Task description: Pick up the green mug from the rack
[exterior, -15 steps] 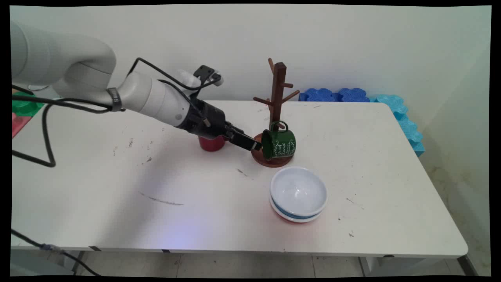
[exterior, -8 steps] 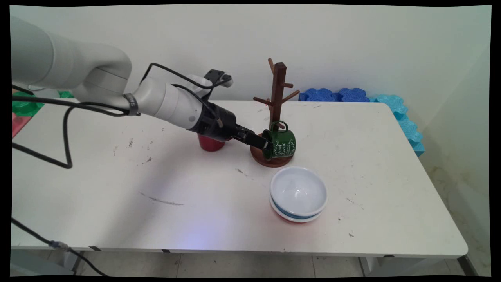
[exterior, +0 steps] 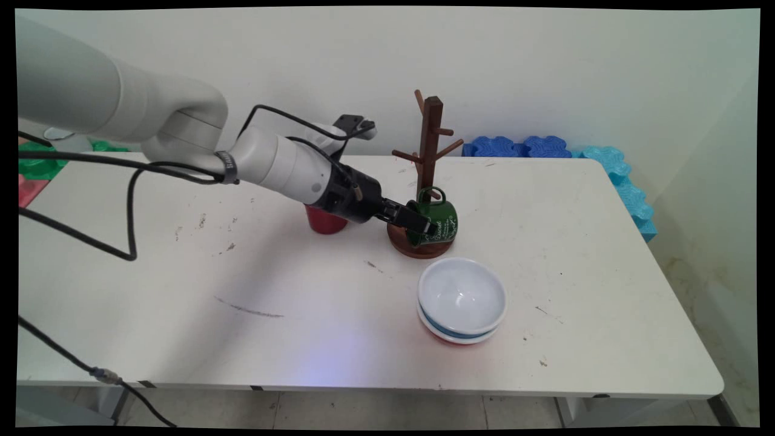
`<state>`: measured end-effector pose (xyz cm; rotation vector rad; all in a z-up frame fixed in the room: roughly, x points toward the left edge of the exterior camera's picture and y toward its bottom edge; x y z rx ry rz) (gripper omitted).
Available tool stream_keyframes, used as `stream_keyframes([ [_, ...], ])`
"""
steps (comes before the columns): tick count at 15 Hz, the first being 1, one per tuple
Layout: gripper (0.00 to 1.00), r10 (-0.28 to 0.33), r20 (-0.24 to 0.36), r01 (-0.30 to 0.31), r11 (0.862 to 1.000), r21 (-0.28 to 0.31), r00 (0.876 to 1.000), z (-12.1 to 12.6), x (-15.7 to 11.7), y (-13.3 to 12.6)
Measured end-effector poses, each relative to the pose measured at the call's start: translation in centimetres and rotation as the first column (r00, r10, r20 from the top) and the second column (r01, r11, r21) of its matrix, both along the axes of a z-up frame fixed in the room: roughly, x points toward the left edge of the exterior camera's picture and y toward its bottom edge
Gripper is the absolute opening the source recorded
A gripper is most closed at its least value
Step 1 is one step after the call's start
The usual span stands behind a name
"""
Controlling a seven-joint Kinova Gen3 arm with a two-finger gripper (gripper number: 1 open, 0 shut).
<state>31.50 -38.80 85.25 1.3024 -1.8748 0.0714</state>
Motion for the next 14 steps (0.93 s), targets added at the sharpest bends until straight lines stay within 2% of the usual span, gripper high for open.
stream_keyframes([
  [13, 1.00, 0.010, -0.033, -0.009, 0.999, 0.036, 0.999, -1.4, -1.9, -2.1],
  [14, 0.00, 0.012, -0.035, -0.010, 0.999, 0.039, 0.999, -1.5, -1.9, -2.2],
])
